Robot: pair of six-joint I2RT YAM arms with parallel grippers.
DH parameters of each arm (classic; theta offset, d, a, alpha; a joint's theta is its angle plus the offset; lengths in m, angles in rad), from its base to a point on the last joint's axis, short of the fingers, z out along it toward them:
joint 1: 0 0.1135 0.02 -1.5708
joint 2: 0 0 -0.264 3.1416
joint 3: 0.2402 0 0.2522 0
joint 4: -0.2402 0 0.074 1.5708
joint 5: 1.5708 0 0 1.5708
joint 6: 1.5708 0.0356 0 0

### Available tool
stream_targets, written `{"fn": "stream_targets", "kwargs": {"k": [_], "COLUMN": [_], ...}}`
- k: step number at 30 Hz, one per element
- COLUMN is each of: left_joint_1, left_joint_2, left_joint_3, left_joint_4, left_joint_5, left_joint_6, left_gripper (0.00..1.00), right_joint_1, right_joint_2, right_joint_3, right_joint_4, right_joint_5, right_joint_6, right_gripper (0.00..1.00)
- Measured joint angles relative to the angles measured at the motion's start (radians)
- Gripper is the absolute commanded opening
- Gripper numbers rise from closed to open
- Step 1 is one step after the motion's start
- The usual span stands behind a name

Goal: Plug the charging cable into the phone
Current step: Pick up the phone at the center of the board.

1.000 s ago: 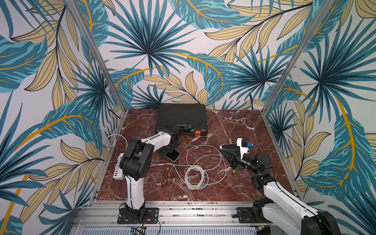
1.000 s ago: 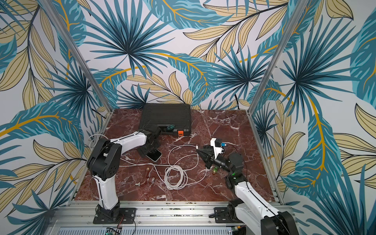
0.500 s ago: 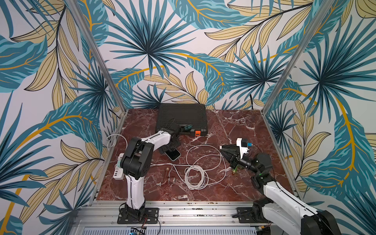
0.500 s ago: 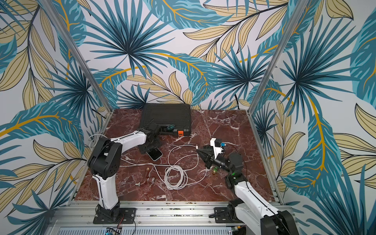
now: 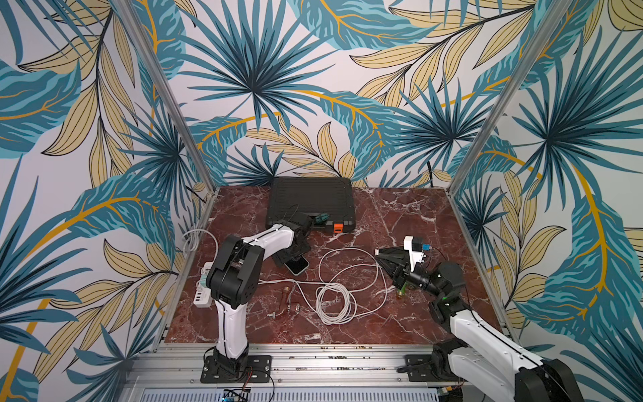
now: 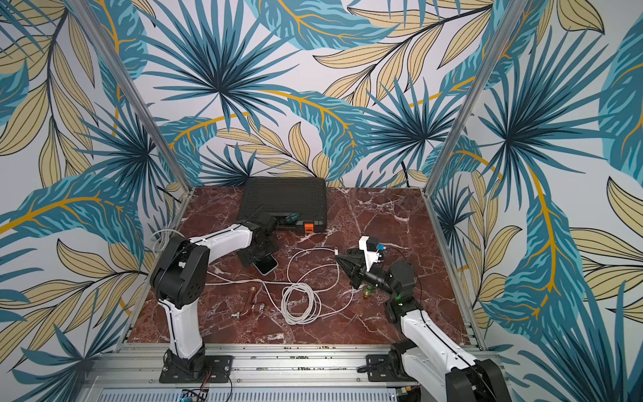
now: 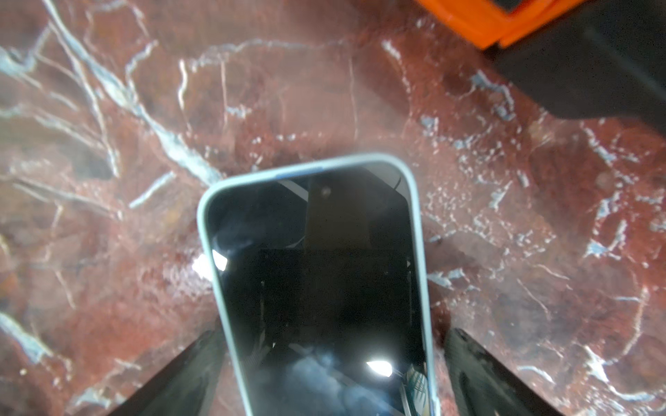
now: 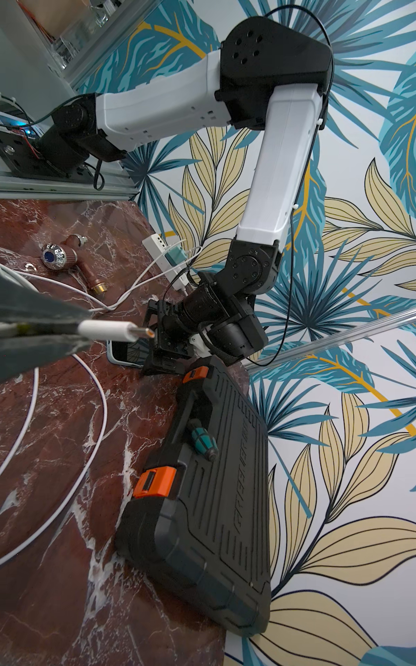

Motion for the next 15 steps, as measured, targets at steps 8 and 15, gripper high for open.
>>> {"fn": "stream_targets", "kwargs": {"k": [8, 15], "left_joint_1": [-0.004, -0.004], "left_joint_2": [0.007, 0.022], "left_joint_3": [0.010, 0.028], "left_joint_4": [-0.019, -0.036], "left_joint_5": [0.004, 0.008], "left_joint_6": [-0.030, -0.042], "left_gripper": [1.00, 1.00], "right_joint_1": [0.003, 0.005], "right_joint_2": [-0.001, -0.001], "right_joint_3": [0.000, 0.000], "right_joint_4": [0.000, 0.000], "right_joint_5": [0.001, 0.004], "right_joint_6": [0.000, 0.000], "right_gripper": [0.00, 0.00]}}
